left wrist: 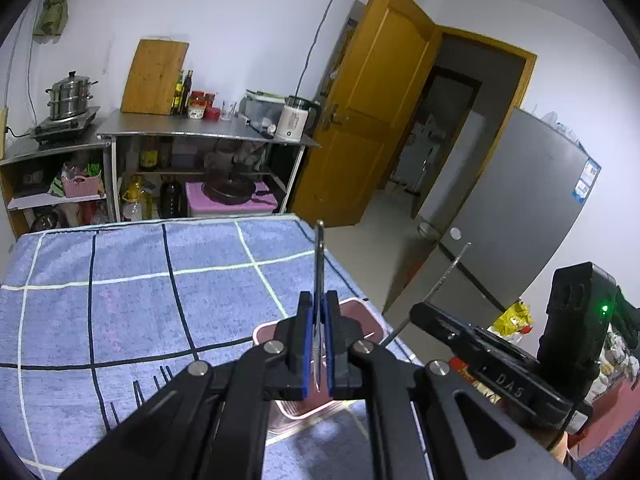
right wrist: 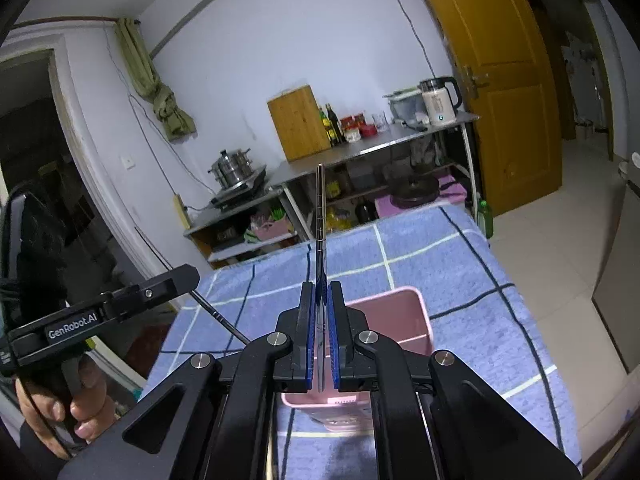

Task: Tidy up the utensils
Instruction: 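Carry both steel chopsticks upright and lower them into the pink holder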

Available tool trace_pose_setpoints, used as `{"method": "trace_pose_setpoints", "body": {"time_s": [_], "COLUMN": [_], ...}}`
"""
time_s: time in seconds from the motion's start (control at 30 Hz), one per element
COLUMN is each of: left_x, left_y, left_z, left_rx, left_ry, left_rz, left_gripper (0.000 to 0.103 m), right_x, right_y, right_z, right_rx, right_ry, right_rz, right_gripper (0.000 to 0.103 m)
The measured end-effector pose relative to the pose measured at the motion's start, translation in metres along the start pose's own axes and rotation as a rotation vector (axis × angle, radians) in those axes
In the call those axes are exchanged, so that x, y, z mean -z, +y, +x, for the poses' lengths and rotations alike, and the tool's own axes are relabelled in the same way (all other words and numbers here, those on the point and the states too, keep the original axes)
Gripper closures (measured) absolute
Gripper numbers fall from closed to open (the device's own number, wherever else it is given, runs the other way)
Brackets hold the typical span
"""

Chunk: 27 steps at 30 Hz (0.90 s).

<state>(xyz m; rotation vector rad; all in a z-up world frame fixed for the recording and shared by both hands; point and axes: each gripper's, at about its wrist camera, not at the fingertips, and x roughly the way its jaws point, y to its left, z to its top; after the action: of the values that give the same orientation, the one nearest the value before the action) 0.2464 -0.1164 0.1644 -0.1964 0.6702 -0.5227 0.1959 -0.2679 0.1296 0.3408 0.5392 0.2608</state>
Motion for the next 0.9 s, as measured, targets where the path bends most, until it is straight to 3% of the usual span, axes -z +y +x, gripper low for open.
{"method": "trace_pose_setpoints", "body": {"time_s": [0.37,0.9], "left_x": [0.026,0.047], "left_y": [0.008,0.009], "left_z": [0.036,0.055], "left_rx": [-0.024,-0.087], "left_ry": [0.076,0.130], "left_rz": [0.011,0.021], "left_gripper": [0.097,0.097], "right_x": [0.040,0.053], "right_y": [-0.012,-0.023], "right_z": [0.045,0.058], "right_rx": [0.026,0.055], "right_ry": [0.110,0.157], "right_rz": [0.000,0.014], "right_gripper": [0.097,0.097]}}
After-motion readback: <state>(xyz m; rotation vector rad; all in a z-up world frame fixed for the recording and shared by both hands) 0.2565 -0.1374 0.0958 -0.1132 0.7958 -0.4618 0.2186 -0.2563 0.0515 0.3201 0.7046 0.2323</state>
